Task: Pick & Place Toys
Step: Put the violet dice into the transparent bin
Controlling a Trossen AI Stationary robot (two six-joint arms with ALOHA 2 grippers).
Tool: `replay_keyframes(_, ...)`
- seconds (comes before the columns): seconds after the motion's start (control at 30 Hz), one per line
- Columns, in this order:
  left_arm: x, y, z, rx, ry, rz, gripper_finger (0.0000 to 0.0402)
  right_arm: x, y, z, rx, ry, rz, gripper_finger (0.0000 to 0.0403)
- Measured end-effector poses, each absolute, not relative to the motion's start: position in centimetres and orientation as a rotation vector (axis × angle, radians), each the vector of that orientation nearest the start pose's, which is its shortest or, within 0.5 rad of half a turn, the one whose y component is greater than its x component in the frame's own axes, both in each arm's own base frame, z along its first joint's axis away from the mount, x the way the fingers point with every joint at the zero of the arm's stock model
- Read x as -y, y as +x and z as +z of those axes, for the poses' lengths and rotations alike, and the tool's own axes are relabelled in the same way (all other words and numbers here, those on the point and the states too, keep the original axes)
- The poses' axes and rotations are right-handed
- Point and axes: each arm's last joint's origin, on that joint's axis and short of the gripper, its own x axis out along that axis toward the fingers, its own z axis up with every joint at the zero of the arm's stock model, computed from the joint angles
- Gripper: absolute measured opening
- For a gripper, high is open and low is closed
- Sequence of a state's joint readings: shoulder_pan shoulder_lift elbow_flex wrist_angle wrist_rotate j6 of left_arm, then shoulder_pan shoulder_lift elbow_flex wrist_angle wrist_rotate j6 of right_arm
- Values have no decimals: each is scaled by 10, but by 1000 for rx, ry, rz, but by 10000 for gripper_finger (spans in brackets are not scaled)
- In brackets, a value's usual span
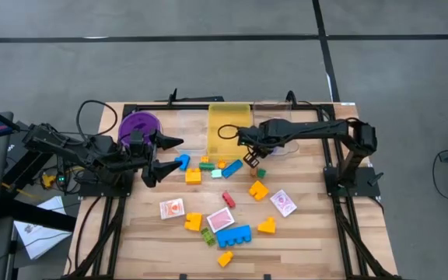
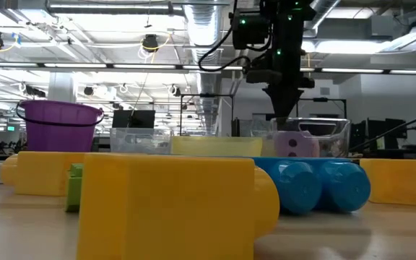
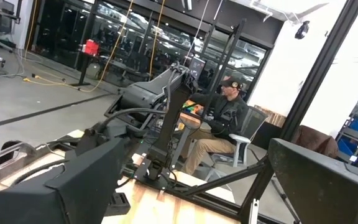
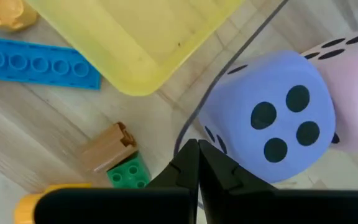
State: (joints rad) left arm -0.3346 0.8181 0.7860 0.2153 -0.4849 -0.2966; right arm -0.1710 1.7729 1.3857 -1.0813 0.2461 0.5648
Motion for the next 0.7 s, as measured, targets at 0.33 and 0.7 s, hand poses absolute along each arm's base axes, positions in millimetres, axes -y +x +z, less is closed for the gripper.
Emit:
replay_keyframes(0.33,46,173,365,190,-369,124,398,57,331,231,-1288,361,-739,0)
replay_keyframes(0.7,46,173,365,190,-369,124,398,43,334,231,-1275,303,-723,0)
